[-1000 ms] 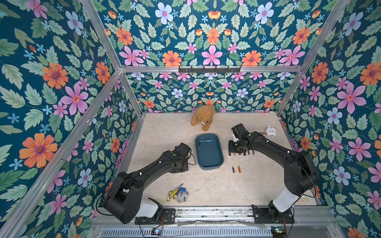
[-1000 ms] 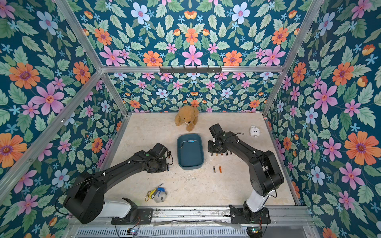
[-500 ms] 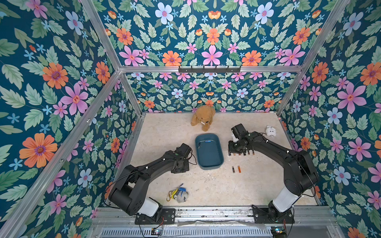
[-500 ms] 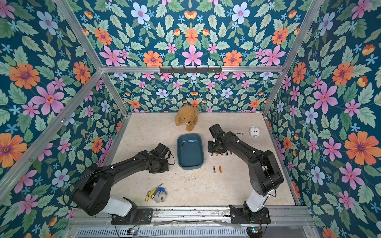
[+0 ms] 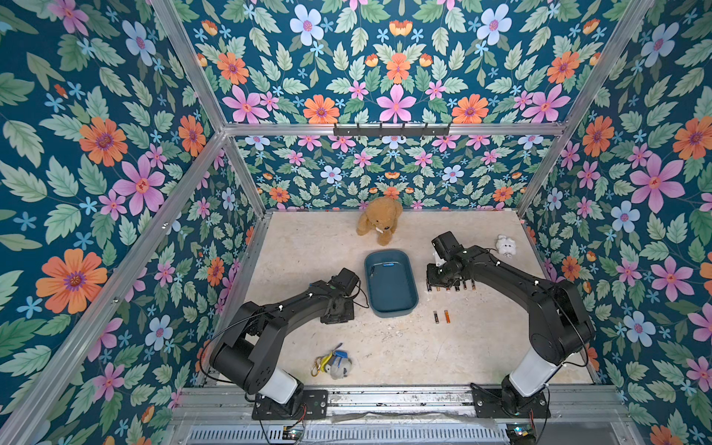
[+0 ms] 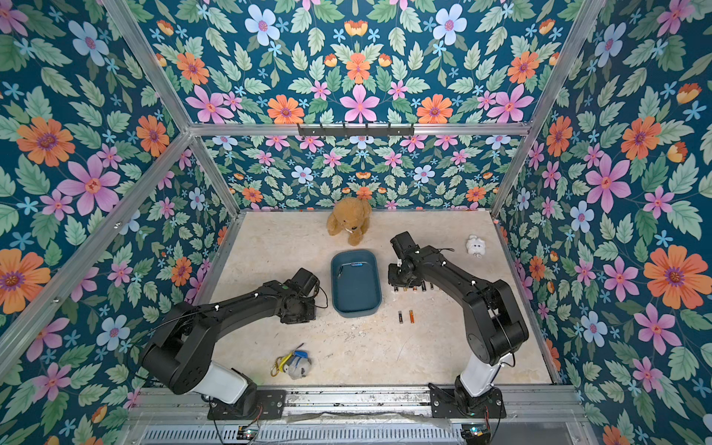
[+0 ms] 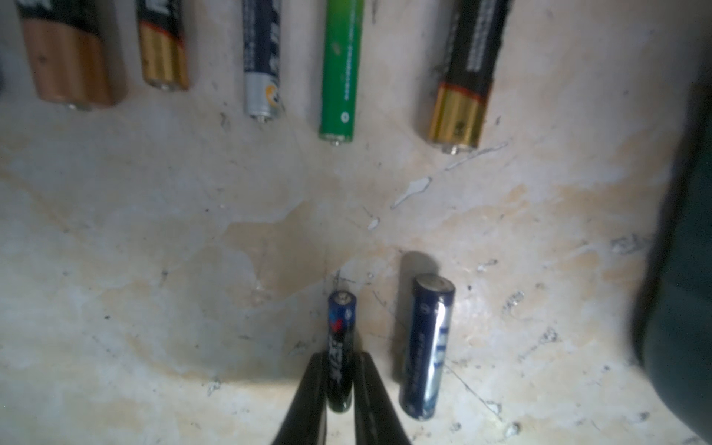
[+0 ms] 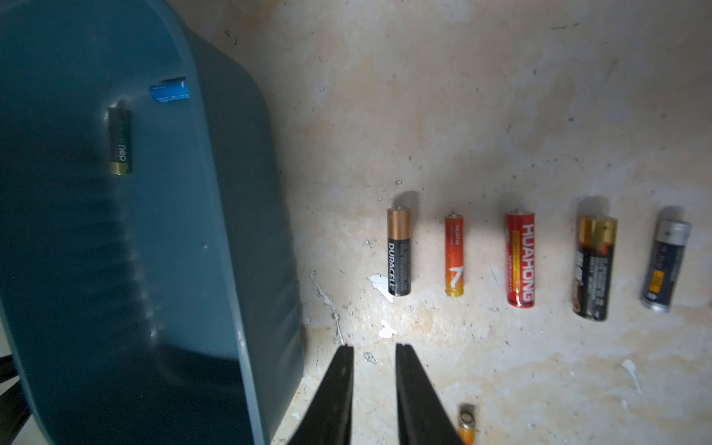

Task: Take the batteries out of the storage box
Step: Place the battery at the center of the board.

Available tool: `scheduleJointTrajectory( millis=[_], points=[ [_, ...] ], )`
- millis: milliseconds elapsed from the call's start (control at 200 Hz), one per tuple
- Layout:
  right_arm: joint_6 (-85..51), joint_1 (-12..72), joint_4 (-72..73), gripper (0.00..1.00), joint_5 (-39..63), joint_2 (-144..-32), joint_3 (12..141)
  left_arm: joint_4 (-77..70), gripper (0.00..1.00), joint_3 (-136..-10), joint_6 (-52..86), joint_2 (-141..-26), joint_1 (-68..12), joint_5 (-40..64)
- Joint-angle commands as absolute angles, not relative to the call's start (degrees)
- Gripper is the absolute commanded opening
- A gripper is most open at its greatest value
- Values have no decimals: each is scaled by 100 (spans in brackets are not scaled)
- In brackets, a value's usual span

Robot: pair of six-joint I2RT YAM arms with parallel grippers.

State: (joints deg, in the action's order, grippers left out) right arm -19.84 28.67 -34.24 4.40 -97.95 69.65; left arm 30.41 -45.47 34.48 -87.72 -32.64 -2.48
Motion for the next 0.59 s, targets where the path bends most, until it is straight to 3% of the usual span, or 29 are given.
scheduleJointTrajectory(
  millis=[0, 590],
  points=[
    [-1956, 2874, -3481, 26, 377, -9830, 7014, 3052, 19, -4569, 3385, -8812, -3251, -307],
    [-1960, 2874, -3542, 26, 378, -9817, 7133, 3245, 26, -4737, 3340, -8708, -3228, -371]
  ],
)
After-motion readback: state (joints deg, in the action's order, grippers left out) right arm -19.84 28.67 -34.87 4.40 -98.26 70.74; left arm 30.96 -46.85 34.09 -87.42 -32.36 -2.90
